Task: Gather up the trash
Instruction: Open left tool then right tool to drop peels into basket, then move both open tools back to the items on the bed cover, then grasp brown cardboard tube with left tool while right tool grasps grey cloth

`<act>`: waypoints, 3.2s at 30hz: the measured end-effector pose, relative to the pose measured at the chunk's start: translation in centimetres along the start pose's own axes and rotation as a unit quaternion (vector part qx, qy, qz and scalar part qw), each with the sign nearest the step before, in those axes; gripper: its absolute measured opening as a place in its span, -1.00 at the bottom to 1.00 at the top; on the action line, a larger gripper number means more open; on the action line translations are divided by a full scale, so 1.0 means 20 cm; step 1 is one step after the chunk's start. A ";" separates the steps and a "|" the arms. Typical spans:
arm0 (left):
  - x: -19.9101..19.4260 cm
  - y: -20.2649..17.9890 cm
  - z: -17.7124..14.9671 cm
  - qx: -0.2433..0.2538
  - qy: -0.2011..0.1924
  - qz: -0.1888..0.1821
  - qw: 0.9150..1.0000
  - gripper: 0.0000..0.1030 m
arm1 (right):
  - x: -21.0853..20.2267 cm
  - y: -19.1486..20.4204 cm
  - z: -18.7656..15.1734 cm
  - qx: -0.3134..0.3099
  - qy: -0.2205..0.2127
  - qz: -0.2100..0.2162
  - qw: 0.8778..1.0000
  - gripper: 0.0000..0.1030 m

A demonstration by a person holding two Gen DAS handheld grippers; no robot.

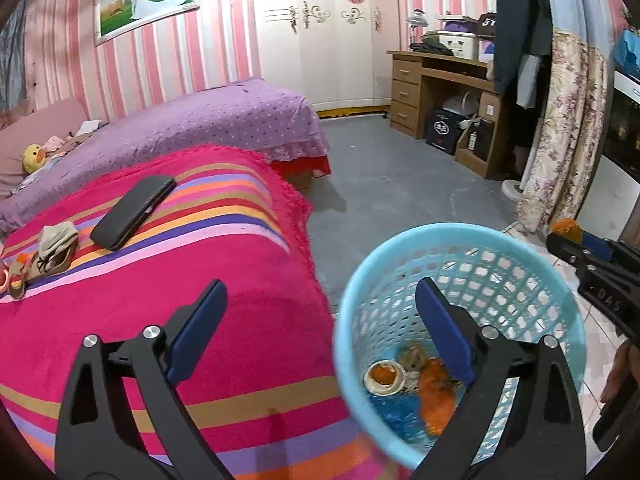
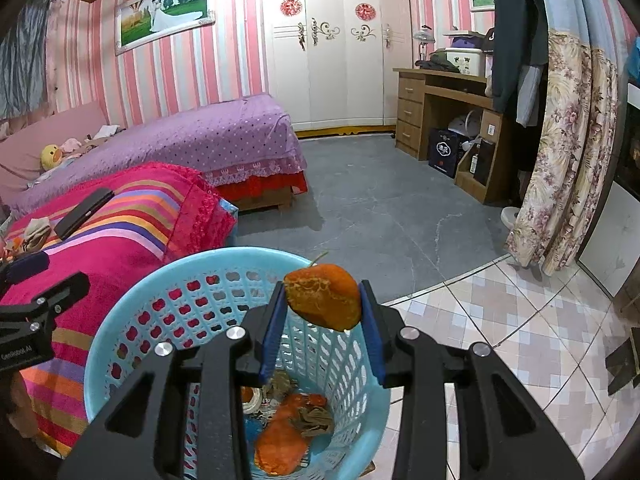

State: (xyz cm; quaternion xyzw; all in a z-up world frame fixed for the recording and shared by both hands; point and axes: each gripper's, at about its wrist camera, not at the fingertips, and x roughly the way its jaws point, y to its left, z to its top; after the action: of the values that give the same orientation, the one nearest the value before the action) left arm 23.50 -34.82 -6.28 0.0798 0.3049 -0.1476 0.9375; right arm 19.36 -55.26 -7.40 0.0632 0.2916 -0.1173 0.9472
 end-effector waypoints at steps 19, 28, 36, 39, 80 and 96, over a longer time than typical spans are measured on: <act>-0.10 0.59 0.02 -0.031 -0.010 0.068 0.997 0.89 | 0.01 0.35 0.12 -0.009 -0.024 -0.031 0.999 0.91; -0.15 1.09 0.02 -0.057 -0.007 0.114 0.992 0.89 | 0.08 0.73 0.19 -0.027 -0.021 -0.001 0.999 0.91; -0.15 1.50 -0.06 -0.072 -0.005 0.156 0.985 0.89 | 0.14 1.10 0.20 -0.058 -0.011 0.024 0.998 0.91; -0.12 1.66 -0.09 -0.096 0.007 0.154 0.983 0.89 | 0.17 1.24 0.18 -0.072 -0.004 0.040 0.997 0.91; 0.03 2.55 -0.30 -0.193 0.076 0.126 0.970 -0.60 | 0.27 2.35 0.13 -0.205 0.018 0.126 0.971 0.91; -0.01 2.64 -0.33 -0.199 0.077 0.137 0.967 -0.75 | 0.53 2.83 0.13 -0.223 0.093 0.202 0.949 -0.03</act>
State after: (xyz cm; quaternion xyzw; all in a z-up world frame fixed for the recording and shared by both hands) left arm 36.97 16.68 -8.30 -0.0557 0.3853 0.0525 0.9196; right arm 44.01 -3.10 -8.36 -0.0817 0.3779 0.1506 0.9099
